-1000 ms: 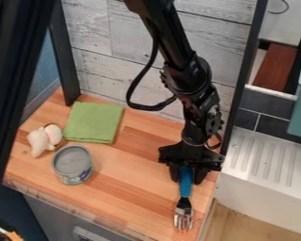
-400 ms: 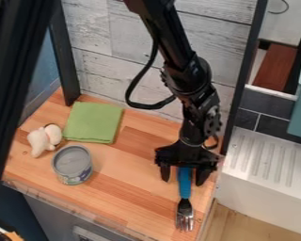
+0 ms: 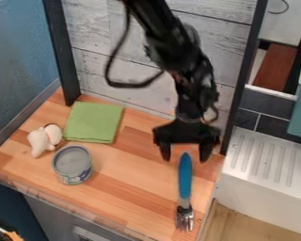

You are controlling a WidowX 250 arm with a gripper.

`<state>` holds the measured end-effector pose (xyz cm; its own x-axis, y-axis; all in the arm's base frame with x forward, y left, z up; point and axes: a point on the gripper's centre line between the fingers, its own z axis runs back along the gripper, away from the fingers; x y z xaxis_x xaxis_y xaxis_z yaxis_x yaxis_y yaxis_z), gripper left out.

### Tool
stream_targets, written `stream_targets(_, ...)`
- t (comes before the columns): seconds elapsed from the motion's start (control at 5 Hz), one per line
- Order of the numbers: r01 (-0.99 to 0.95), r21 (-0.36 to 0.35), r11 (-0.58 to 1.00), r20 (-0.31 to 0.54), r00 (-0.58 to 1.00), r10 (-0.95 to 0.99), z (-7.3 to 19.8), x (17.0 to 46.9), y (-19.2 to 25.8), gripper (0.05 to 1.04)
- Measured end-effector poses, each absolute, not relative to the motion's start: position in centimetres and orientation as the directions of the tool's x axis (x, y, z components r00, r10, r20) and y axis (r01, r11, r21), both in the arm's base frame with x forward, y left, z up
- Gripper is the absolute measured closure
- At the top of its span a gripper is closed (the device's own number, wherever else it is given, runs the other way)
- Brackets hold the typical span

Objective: Move the blue fork to the left edge of the table

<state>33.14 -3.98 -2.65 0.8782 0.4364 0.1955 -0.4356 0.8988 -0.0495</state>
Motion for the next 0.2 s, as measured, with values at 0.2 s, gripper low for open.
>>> stream_targets(0.2, -0.489, -0.026, 0.872, 0.250, 0.841, 0.479, -1.42, 32.20, -2.95, 0.083)
